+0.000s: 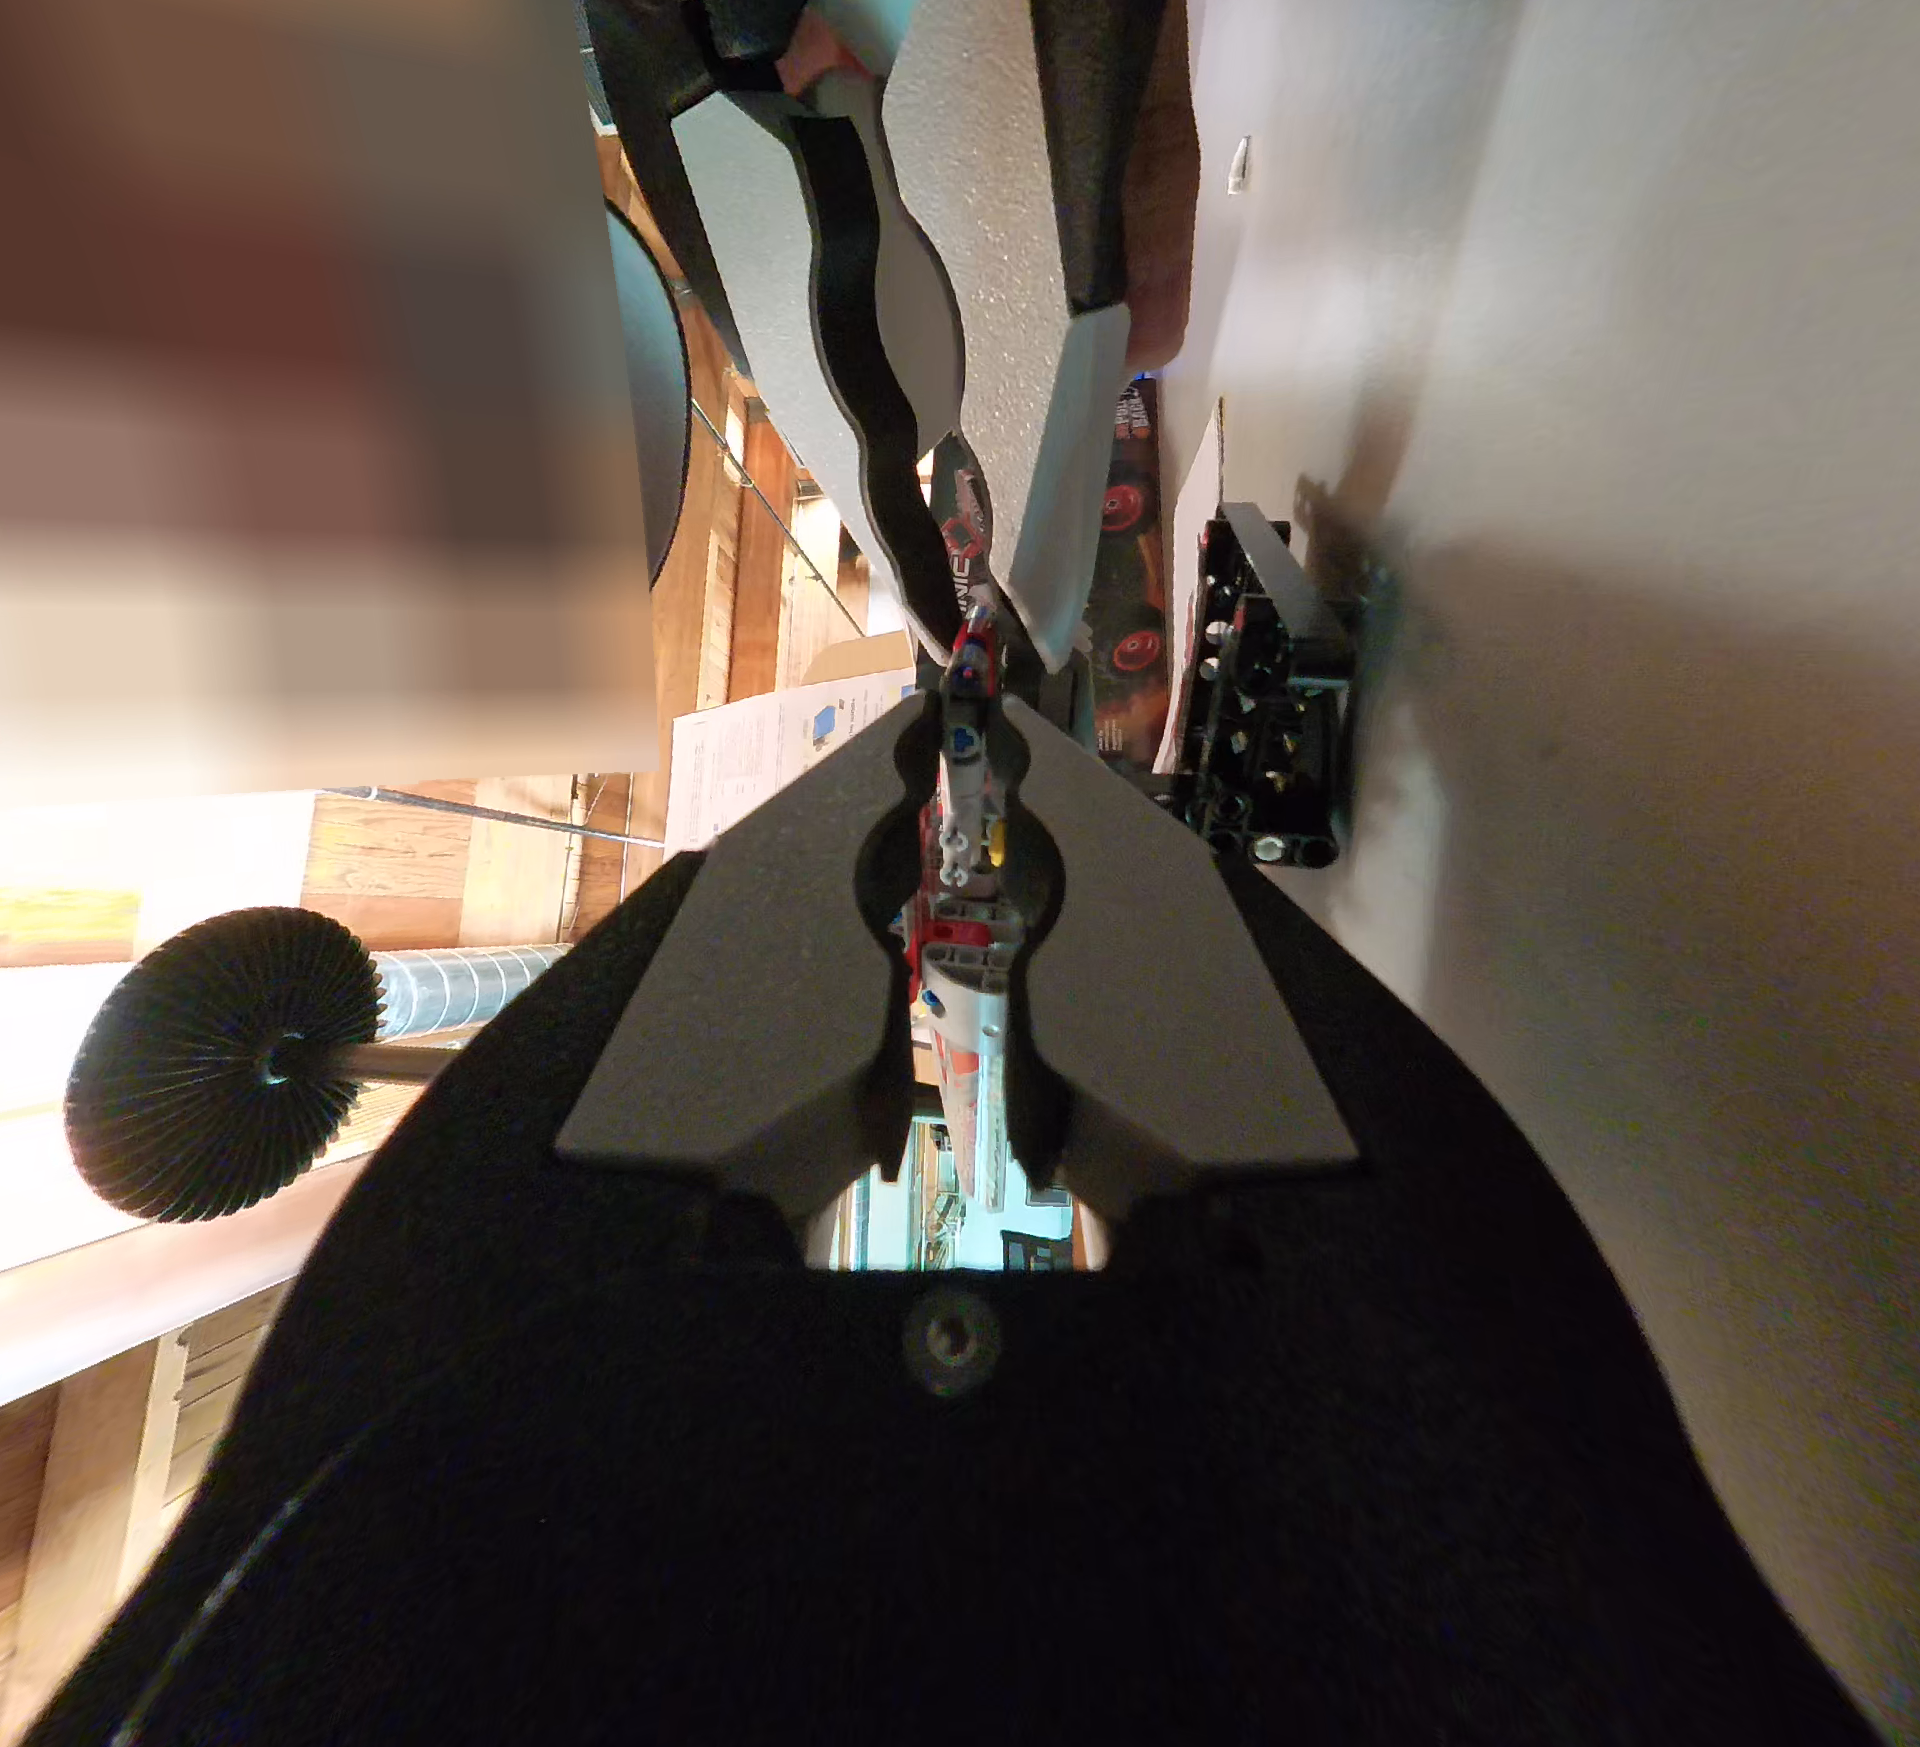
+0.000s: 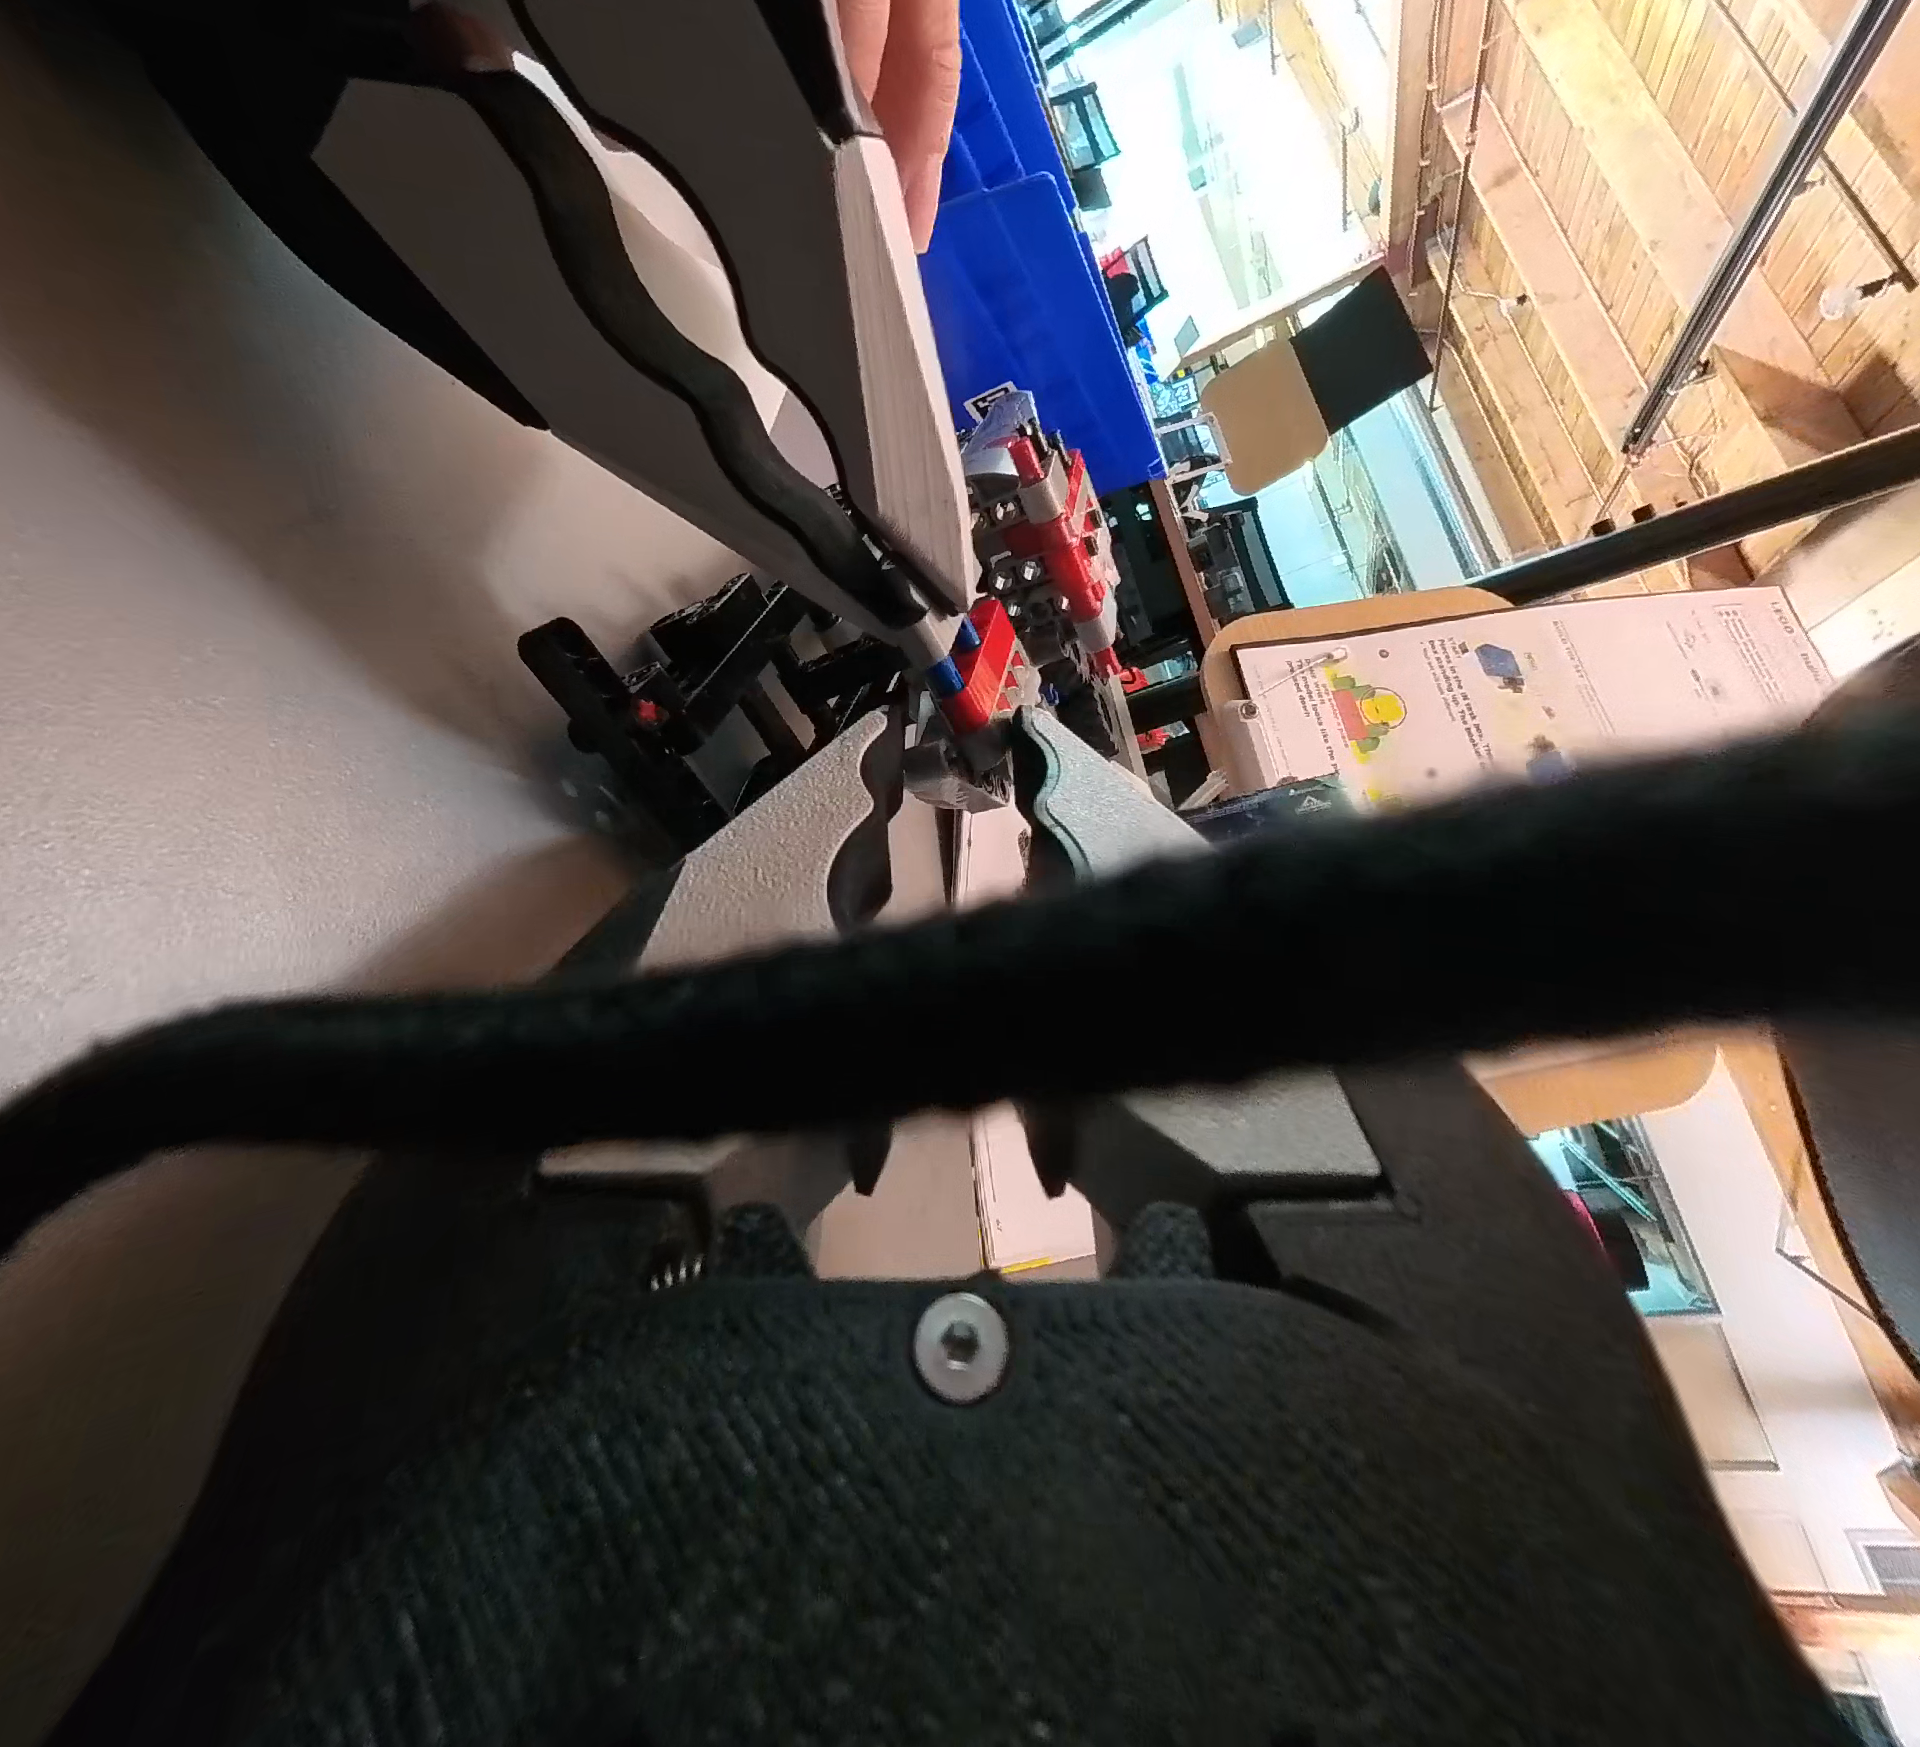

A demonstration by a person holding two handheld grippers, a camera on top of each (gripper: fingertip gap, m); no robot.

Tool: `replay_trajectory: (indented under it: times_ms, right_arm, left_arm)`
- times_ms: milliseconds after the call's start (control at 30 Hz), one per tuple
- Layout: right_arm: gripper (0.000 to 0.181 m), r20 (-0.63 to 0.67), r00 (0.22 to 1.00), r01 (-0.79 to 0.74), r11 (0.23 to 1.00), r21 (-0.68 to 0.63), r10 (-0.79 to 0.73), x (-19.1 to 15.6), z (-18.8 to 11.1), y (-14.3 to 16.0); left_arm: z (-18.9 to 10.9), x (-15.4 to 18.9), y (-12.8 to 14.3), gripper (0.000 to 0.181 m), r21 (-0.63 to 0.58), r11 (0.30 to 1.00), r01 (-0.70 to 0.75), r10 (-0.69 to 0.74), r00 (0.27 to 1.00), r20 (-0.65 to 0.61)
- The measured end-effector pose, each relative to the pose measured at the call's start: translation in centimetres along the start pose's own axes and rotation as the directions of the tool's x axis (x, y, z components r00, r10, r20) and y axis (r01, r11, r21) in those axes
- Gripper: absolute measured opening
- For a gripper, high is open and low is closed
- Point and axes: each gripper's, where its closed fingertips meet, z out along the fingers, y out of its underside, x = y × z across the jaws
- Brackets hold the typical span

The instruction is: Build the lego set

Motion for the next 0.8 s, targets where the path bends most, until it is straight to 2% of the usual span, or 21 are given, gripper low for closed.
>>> replay_trajectory:
  times_ms: [33, 800]
  right_arm:
    - [0.019, 0.0, 1.0, 0.001, 1.0, 0.001, -0.001, 0.0, 0.0, 0.0]
    - [0.018, -0.014, 0.994, 0.112, 0.993, -0.031, -0.112, 0.1, 1.2, -0.3]
  left_arm:
    - [-0.1, -0.1, 0.1, 0.005, 0.0, 1.0, 0.0, 0.0, 1.0, -0.001]
    - [-0.7, -0.3, 1.4, 0.005, 0.006, 1.0, 0.01, -0.01, 1.0, -0.004]
